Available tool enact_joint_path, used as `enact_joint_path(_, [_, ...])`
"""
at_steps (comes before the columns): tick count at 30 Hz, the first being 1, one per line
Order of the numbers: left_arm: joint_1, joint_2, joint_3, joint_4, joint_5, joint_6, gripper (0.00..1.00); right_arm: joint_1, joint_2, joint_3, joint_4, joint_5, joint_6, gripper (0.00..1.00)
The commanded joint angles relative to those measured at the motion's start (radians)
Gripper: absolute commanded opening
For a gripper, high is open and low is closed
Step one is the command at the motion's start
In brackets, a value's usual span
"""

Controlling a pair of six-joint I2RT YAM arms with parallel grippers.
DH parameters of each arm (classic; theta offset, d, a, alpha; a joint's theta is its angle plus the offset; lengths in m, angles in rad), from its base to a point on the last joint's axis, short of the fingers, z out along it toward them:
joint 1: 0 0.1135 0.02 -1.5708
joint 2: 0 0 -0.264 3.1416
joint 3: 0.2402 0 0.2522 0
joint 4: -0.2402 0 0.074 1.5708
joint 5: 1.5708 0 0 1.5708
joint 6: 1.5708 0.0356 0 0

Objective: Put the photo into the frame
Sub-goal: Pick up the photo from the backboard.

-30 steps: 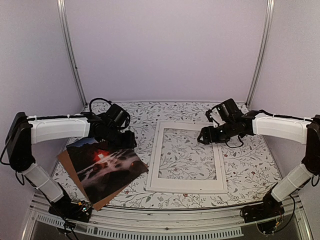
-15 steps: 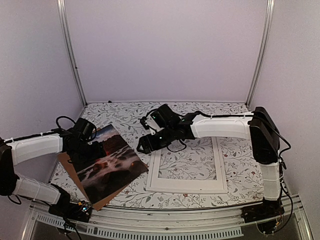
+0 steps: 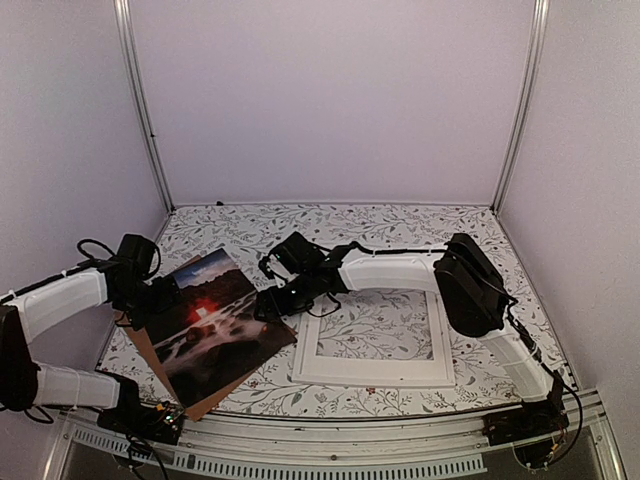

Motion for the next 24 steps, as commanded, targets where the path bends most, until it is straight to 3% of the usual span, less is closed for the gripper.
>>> enact_joint_path(1, [0.035, 0.0, -0.021, -0.015, -0.01, 0.0, 0.96, -0.004, 0.044, 0.053, -0.023, 0.012, 0.018, 0.79])
enact_joint_path(10, [0.079, 0.053, -0.078, 0.012, 0.006, -0.042, 0.96, -0.006, 0.095, 0.118, -0.053, 0.001, 0.038, 0.77])
enact_joint_path(17, [0.081, -0.027, -0.182, 0.06, 0.04, -0.117, 0.95, -0.015, 0.105, 0.122, -0.056, -0.031, 0.068, 0.73])
enact_joint_path(24, [0.081, -0.043, -0.254, 0.139, 0.121, -0.121, 0.88, -0.023, 0.113, 0.122, -0.036, -0.098, 0.097, 0.68])
